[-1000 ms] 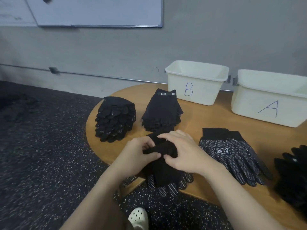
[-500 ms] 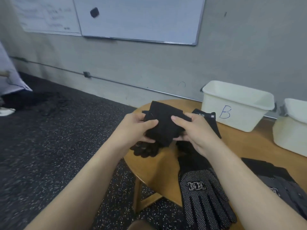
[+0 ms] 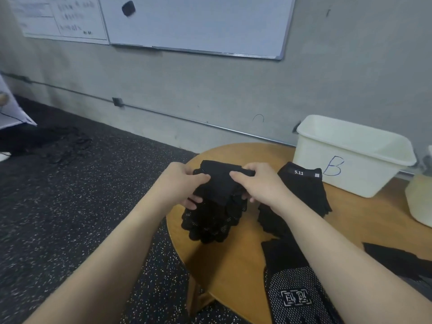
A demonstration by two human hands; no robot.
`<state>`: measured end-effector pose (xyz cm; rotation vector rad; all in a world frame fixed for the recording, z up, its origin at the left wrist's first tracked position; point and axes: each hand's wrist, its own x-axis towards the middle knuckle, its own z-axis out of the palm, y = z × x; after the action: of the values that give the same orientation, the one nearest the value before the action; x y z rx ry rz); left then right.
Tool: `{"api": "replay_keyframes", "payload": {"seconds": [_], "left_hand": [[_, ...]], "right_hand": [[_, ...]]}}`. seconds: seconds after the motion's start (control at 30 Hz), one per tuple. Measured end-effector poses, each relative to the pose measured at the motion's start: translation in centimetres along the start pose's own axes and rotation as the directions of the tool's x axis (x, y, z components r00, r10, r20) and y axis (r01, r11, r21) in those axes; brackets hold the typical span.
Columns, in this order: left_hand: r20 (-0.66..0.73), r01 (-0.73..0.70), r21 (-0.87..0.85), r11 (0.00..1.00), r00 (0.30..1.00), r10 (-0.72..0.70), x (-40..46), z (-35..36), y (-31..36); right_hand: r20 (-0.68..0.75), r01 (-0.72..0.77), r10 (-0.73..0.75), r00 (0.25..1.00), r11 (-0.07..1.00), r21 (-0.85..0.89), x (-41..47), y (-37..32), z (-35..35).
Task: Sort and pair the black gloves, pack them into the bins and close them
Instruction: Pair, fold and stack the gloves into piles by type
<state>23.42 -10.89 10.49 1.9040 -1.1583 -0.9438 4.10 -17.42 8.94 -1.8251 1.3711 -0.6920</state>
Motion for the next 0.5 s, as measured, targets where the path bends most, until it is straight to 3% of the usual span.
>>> {"api": "replay_keyframes", "payload": {"seconds": [0.13, 0.2, 0.27, 0.33, 0.4, 0.5], "left_hand": [[-0.06, -0.024, 0.125, 0.992, 0.998, 0.032, -0.7, -0.2, -0.2], [-0.19, -0.062, 0.281, 0.958, 0.975, 0.119, -1.8, -0.1, -0.3], [-0.349, -0.128, 0.427, 0.895, 0.89, 0.293, -3.6, 0.8, -0.1], [-0.407, -0.297, 0.459, 0.837, 0.767, 0.495, -6.1, 2.6, 0.1], [-0.285, -0.474, 0.443, 0.761, 0.731, 0.62, -9.1, 5.6, 0.1], [0.067, -0.609, 0.402, 0.684, 0.764, 0.642, -12.7, 11.0, -1.7]], "right_hand": [[0.006, -0.025, 0.025, 1.0, 0.999, -0.035, -0.7, 0.4, -1.1], [-0.007, -0.024, 0.023, 1.0, 0.999, -0.045, -1.7, 0.7, -2.1], [-0.049, 0.001, -0.004, 0.999, 0.997, -0.077, -3.7, 1.2, -3.4], [-0.124, 0.041, -0.055, 0.991, 0.993, -0.113, -6.1, 1.9, -4.9], [-0.235, 0.063, -0.095, 0.967, 0.988, -0.139, -9.3, 3.3, -7.0], [-0.391, -0.038, -0.094, 0.916, 0.948, -0.317, -14.5, 6.7, -10.5]]}}
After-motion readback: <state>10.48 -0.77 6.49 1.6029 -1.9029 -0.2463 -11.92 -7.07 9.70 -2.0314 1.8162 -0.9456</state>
